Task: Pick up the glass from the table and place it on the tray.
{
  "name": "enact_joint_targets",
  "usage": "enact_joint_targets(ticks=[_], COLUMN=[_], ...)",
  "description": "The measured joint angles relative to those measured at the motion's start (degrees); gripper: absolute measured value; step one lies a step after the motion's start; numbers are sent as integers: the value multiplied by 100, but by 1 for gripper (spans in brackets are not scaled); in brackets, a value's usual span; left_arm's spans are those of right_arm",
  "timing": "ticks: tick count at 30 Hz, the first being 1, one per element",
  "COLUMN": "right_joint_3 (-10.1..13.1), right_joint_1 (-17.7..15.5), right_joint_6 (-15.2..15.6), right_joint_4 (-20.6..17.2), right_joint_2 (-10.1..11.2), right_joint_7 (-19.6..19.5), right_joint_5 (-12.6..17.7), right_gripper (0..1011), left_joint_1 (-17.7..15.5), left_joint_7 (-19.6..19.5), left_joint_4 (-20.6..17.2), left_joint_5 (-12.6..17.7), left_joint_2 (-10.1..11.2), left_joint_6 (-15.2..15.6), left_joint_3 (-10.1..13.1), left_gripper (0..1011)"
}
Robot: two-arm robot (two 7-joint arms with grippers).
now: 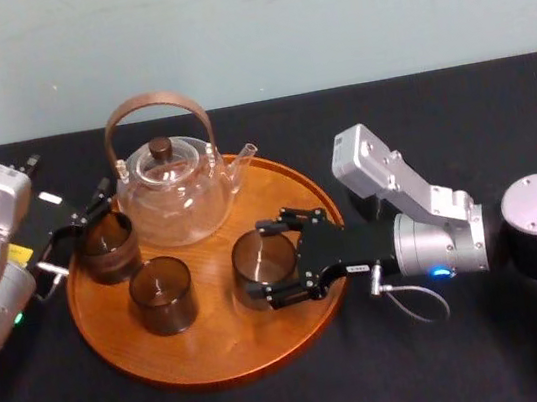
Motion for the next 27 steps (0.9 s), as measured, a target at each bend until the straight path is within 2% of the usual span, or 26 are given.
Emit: enact_joint_targets(ticks=[12, 27], right_joint_3=[-90, -117], right_joint_1=[-14, -33], right_joint_6=[7, 32], right_joint_4=[320, 387], right_joint_2=[-99, -135], right_joint_7=[-31, -57], right_joint_5=[-67, -120], right_gripper=[904, 905], left_joint_1=[0, 0], left_joint_7=[0, 0], left_joint_4=[0, 0], left_joint_5=[0, 0], left_joint_2=[0, 0], left_joint_6=[0, 0], left_joint_3=[0, 0], left_gripper=[1001, 1001])
